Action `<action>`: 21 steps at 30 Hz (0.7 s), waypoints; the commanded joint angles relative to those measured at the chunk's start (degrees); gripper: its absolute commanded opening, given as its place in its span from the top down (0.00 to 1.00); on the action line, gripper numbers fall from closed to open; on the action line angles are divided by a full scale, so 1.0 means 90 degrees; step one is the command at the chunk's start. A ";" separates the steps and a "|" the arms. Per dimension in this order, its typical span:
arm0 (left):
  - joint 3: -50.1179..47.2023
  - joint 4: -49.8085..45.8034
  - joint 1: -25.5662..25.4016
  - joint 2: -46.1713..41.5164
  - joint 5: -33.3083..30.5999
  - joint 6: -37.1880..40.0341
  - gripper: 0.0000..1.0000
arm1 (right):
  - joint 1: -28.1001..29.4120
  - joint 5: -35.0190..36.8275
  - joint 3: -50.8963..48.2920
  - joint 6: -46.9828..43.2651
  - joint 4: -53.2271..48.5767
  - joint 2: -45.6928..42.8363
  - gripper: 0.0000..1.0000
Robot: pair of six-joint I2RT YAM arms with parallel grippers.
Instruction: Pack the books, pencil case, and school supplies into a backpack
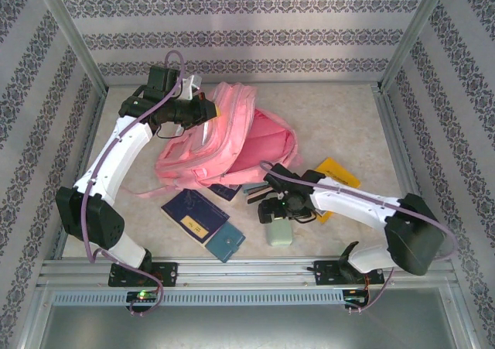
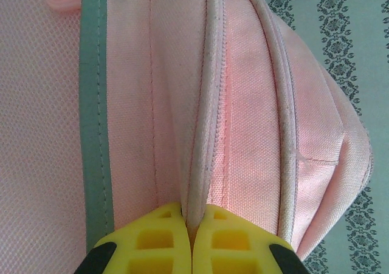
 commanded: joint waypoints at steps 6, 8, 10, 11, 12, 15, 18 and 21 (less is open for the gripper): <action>-0.0005 0.0591 0.0060 -0.0328 0.0063 -0.0099 1.00 | 0.0124 0.0491 0.0046 0.0334 0.0121 0.0899 0.02; -0.0002 0.0591 0.0062 -0.0347 0.0054 -0.0099 1.00 | 0.0127 0.0602 -0.0002 0.0365 0.0127 0.0961 0.02; 0.0007 0.0591 0.0062 -0.0346 0.0055 -0.0102 1.00 | 0.0124 0.0656 -0.0069 0.0402 0.0167 0.0943 0.05; 0.0007 0.0596 0.0054 -0.0348 0.0051 -0.0099 1.00 | 0.0124 0.0671 -0.0105 0.0407 0.0176 0.0922 0.08; 0.0007 0.0591 0.0057 -0.0347 0.0055 -0.0099 1.00 | 0.0124 0.0664 -0.0132 0.0412 0.0189 0.0905 0.12; 0.0025 0.0601 0.0065 -0.0332 0.0063 -0.0090 1.00 | 0.0124 0.0682 -0.0204 0.0410 0.0189 0.0741 0.24; 0.0036 0.0611 0.0064 -0.0316 0.0080 -0.0091 1.00 | 0.0124 0.0706 -0.0237 0.0367 0.0133 0.0458 0.33; 0.0075 0.0624 0.0052 -0.0278 0.0099 -0.0091 1.00 | 0.0122 0.0776 -0.0294 0.0339 0.0046 0.0053 0.39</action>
